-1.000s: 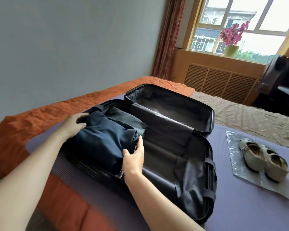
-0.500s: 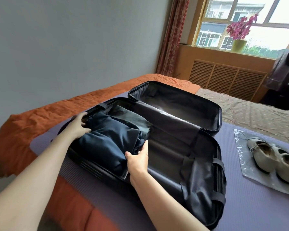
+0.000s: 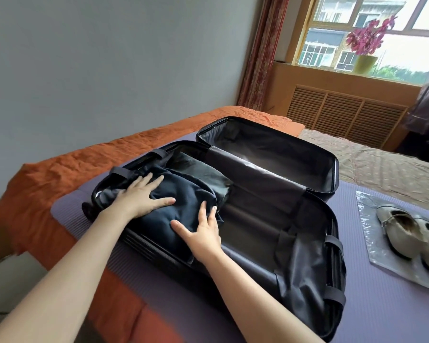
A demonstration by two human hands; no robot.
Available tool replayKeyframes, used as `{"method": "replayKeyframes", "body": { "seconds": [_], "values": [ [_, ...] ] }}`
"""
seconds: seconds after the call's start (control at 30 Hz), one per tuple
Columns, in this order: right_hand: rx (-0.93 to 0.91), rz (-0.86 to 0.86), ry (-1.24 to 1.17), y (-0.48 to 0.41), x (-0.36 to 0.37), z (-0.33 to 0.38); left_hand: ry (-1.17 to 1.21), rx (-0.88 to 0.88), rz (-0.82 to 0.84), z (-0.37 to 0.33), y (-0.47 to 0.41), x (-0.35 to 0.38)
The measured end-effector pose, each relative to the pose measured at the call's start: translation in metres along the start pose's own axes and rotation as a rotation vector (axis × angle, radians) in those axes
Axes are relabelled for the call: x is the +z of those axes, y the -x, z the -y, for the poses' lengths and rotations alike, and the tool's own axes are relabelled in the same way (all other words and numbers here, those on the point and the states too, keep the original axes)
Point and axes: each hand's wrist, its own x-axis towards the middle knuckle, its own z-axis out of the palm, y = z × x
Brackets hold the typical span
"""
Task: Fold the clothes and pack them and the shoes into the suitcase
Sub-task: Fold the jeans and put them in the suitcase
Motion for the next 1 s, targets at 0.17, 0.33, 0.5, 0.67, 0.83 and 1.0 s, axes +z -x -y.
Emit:
{"method": "replayKeyframes", "body": {
  "seconds": [0.17,0.33,0.5,0.67,0.83,1.0],
  "values": [
    [0.070,0.082,-0.072,0.006,-0.005,0.002,-0.081,-0.010,-0.001,-0.010,0.007,-0.003],
    [0.004,0.052,-0.029,0.017,-0.027,0.006,-0.085,0.022,-0.167,-0.029,0.024,-0.015],
    [-0.036,0.012,-0.220,0.041,-0.073,-0.007,0.286,0.151,-0.205,-0.077,0.054,-0.027],
    [0.003,-0.009,-0.316,0.082,-0.135,-0.045,0.344,0.233,-0.177,-0.143,0.089,-0.010],
    [0.084,-0.147,-0.476,0.127,-0.222,-0.108,0.444,0.464,-0.077,-0.246,0.120,0.030],
    [0.188,-0.360,-0.489,0.189,-0.306,-0.192,0.460,0.564,0.146,-0.363,0.145,0.097]
  ]
}}
